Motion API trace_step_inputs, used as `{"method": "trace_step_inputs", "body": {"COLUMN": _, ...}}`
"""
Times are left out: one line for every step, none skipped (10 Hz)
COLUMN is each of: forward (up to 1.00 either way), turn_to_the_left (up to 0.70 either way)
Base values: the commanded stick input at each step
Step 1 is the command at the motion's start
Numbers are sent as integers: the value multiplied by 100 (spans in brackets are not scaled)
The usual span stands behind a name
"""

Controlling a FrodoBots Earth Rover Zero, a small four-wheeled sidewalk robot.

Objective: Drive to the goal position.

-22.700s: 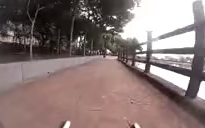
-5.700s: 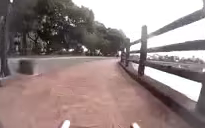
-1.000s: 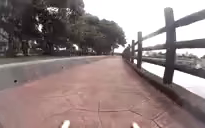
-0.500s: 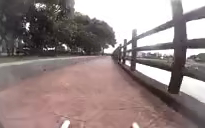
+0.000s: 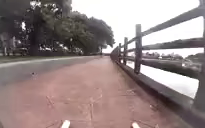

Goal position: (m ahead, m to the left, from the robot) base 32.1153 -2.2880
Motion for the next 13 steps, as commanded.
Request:
{"method": "trace_step_inputs", "body": {"forward": 100, "turn_to_the_left": 0}}
{"method": "trace_step_inputs", "body": {"forward": 100, "turn_to_the_left": 0}}
{"method": "trace_step_inputs", "body": {"forward": 100, "turn_to_the_left": 0}}
{"method": "trace_step_inputs", "body": {"forward": 100, "turn_to_the_left": 0}}
{"method": "trace_step_inputs", "body": {"forward": 100, "turn_to_the_left": 0}}
{"method": "trace_step_inputs", "body": {"forward": 100, "turn_to_the_left": 0}}
{"method": "trace_step_inputs", "body": {"forward": 100, "turn_to_the_left": 0}}
{"method": "trace_step_inputs", "body": {"forward": 100, "turn_to_the_left": 0}}
{"method": "trace_step_inputs", "body": {"forward": 100, "turn_to_the_left": 0}}
{"method": "trace_step_inputs", "body": {"forward": 100, "turn_to_the_left": 0}}
{"method": "trace_step_inputs", "body": {"forward": 100, "turn_to_the_left": 0}}
{"method": "trace_step_inputs", "body": {"forward": 100, "turn_to_the_left": 0}}
{"method": "trace_step_inputs", "body": {"forward": 100, "turn_to_the_left": 0}}
